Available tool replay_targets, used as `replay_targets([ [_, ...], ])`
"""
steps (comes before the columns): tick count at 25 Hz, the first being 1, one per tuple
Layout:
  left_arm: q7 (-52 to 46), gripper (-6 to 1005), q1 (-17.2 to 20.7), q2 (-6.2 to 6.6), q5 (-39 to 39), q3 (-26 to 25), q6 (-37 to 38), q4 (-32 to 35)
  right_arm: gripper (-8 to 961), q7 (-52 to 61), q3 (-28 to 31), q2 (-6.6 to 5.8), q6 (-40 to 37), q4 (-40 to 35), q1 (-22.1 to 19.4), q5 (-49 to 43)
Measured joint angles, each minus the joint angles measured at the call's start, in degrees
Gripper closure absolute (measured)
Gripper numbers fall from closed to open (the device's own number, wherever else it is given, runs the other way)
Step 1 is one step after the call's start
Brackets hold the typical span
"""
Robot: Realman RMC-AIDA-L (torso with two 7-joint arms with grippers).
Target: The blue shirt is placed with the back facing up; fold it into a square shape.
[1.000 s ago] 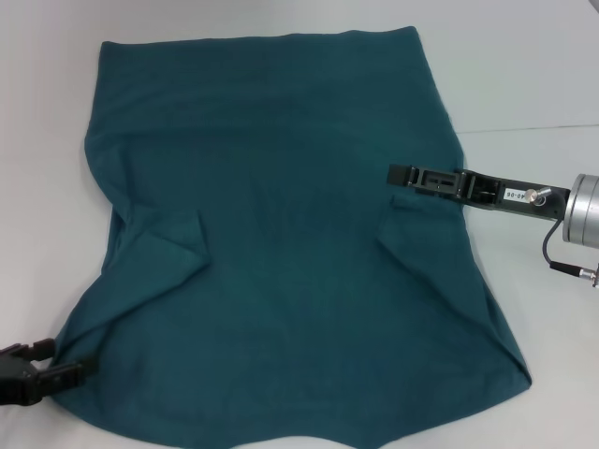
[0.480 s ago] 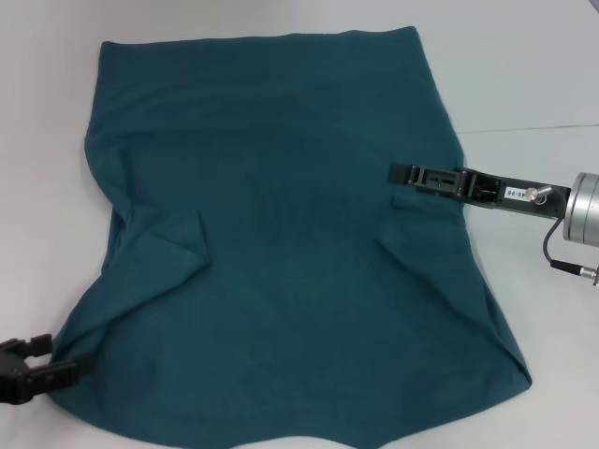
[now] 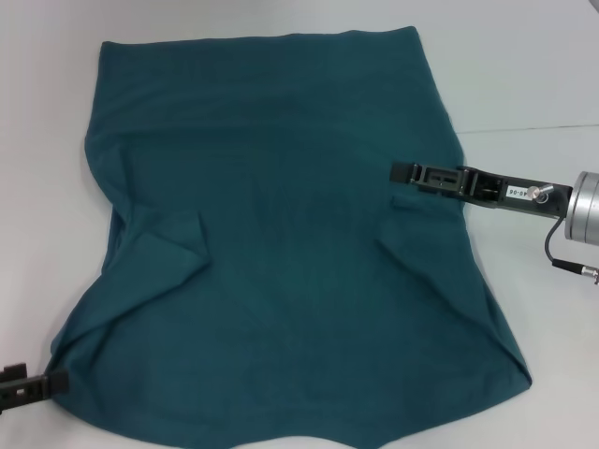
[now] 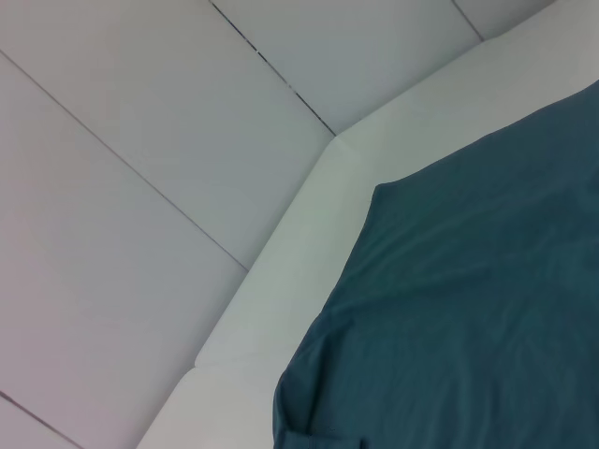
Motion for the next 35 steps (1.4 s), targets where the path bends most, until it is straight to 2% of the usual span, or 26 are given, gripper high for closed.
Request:
replay_targets([
  [5,-4.5,95,-1.1,0.26,3.0,0.1,0.5,-0.5,18,0.1,0.0,-0.30,0.0,0.0,0.0,0.0],
  [16,-7.7,95,-3.4,1.16,6.9,0.2,-1.8,-5.1,18,0.2,0.5,-0.48,0.0,0.0,-0.3,0.0],
  [35,-9.5,95,-4.6,1.42,9.3,0.9,-1.7,-5.5,19,0.8,1.0,-0.52,-0.1,-0.4,-0.5,0.0],
])
